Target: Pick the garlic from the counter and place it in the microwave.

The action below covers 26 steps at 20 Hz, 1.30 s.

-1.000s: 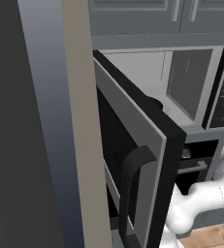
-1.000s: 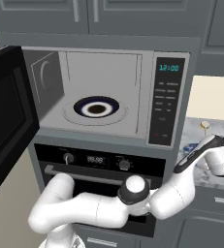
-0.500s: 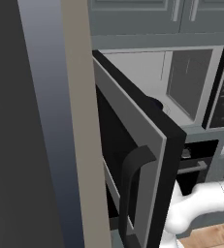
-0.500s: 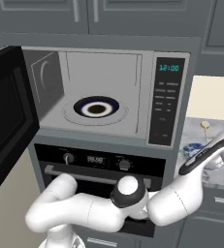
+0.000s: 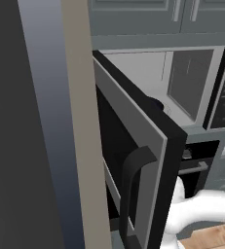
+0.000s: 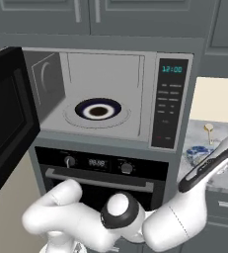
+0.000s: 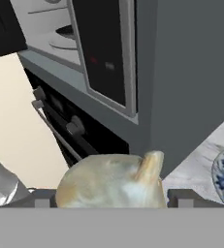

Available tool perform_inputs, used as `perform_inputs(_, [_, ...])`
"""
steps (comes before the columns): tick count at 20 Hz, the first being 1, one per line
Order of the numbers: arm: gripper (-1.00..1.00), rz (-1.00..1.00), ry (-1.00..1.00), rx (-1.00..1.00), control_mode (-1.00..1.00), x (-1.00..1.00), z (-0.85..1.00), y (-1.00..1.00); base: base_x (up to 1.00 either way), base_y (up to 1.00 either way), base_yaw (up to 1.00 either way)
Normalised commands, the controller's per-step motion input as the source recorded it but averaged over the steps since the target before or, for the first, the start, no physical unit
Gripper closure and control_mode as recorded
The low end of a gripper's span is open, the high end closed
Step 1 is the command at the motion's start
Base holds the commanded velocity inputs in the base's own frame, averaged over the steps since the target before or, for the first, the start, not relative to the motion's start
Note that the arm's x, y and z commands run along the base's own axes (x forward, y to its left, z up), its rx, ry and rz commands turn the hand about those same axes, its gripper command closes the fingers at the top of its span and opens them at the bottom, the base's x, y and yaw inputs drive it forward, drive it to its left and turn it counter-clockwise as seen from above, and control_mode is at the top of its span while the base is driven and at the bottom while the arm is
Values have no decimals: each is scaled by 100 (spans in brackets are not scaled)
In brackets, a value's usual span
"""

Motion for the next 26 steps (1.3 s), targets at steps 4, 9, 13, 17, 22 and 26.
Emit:
perform_inputs(4, [100,-20,0,1,-100,-72,21,100,0,0,0])
perform_inputs(9, [100,-22,0,0,-100,-51,35,100,0,0,0])
perform_inputs(13, [100,-19,0,-1,-100,-15,36,100,0,0,0])
perform_inputs(17, [100,-9,3,-2,-100,7,48,100,0,0,0])
perform_inputs(22, [100,-5,4,-1,-100,29,43,100,0,0,0])
perform_inputs(26, [100,-10,3,-3,-100,50,39,100,0,0,0])
